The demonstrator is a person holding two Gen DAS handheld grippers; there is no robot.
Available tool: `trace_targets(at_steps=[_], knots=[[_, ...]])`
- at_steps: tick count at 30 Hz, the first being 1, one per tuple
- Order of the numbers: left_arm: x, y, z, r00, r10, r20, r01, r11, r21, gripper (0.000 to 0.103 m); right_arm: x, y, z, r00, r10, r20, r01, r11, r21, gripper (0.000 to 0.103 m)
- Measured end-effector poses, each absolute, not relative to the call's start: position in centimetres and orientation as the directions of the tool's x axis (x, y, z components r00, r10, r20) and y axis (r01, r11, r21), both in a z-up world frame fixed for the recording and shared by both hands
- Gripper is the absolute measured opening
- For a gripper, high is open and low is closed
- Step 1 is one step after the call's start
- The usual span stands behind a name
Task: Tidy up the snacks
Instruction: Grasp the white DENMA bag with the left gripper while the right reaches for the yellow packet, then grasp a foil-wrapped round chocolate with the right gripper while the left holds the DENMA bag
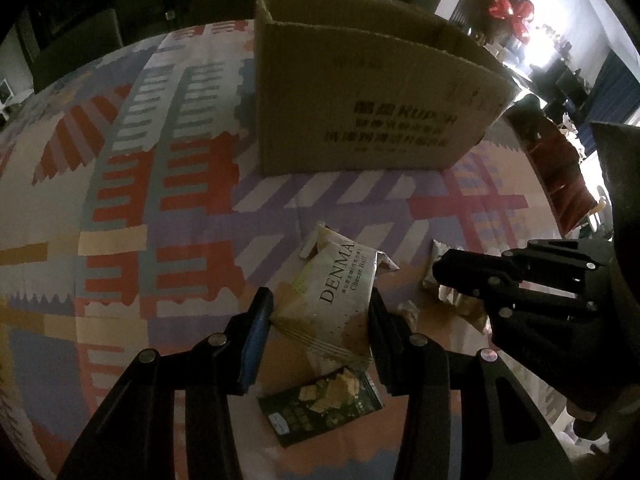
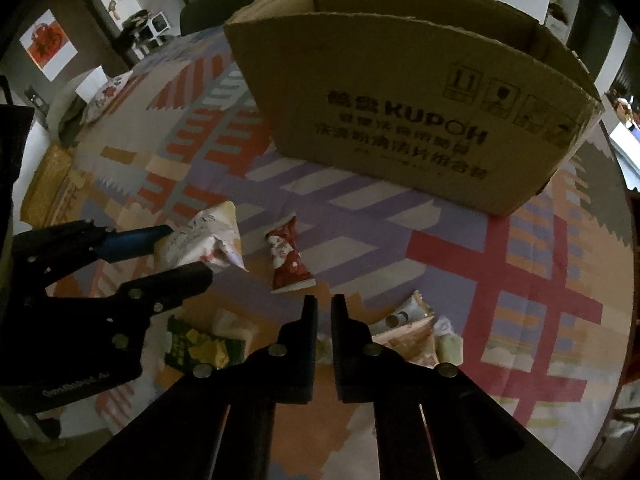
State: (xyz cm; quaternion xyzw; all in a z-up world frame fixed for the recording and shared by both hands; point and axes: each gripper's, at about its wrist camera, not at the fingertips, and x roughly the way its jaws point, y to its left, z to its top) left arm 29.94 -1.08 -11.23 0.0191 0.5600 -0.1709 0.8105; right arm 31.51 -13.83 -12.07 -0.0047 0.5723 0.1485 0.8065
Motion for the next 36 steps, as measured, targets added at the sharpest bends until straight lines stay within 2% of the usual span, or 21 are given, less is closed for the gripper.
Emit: trace_targets(at_steps=[6, 10, 36], knots=[[29.5, -1.0, -11.6, 0.309, -0.245, -0.919, 0.299, 0.942, -0.151, 0.045, 30.9, -13.5, -13.6, 0.196, 0.271, -0.943, -0.267, 0.94, 0.214, 0.008], [29.0, -0.7, -12.2, 0.296, -0.248, -0.923, 0.287, 0.944, -0.162, 0.045, 30.1, -12.7, -15.1, 0.143, 0.292, -0.946, -0.284, 0.927, 0.244, 0.022], [28.1, -0.1, -14.0, 0.25, -0.239, -0.938, 0.244, 0.953, -0.178, 0.045, 29.8, -11.2, -17.3, 0.134, 0.24, -0.961, -0.354, 0.918, 0.18, 0.023]])
